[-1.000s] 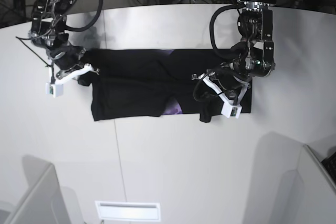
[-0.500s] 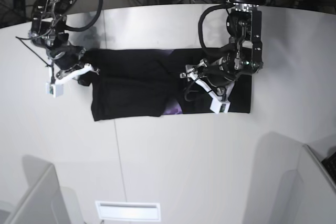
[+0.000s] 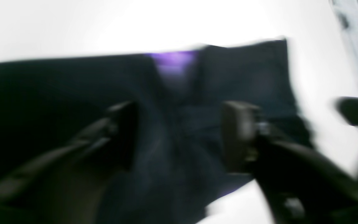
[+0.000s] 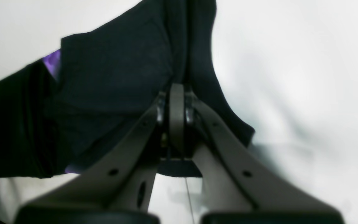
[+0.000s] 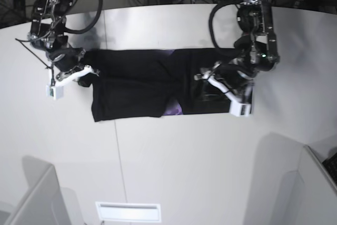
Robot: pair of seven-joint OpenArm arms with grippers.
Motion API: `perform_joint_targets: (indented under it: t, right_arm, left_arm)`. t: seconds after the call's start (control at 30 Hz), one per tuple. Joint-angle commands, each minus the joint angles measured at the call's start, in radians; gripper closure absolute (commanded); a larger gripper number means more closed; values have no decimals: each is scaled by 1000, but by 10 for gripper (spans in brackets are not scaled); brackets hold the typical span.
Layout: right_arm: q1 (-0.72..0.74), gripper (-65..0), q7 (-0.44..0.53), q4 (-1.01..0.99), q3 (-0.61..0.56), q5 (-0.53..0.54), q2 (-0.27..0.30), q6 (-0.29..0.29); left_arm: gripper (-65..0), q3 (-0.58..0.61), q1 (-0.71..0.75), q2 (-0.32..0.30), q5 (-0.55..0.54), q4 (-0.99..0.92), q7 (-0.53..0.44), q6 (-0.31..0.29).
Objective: Fold the T-shirt properly
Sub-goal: 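Grasp the strip end near the left gripper and fold it inward, then move both grippers to the shortened strip's ends and grasp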
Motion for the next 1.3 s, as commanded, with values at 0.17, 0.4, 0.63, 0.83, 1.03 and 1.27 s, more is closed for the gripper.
perform_joint_targets:
  t: [0.17, 0.4, 0.63, 0.83, 1.03, 1.27]
  right_arm:
    - [136, -474, -109, -90, 5, 154, 41, 7]
    - [258, -512, -106, -310, 1, 214, 116, 7]
    - [297, -512, -114, -454, -2, 213, 131, 58]
    - [281, -510, -115, -532, -6, 210, 125, 138]
    - [241, -509, -107, -529, -91, 211, 125, 199]
    - [229, -507, -106, -529, -150, 213, 125, 201]
  left_arm:
    - [0, -279, 70, -88, -19, 41, -13, -11]
    - [0, -483, 148, -157, -16, 35, -19, -14]
    - [0, -493, 161, -186, -16, -42, -22, -14]
    - [0, -483, 153, -180, -16, -54, -22, -14]
    - [0, -474, 129, -178, -14, -57, -22, -14]
    - [0, -342, 113, -178, -10, -59, -24, -12]
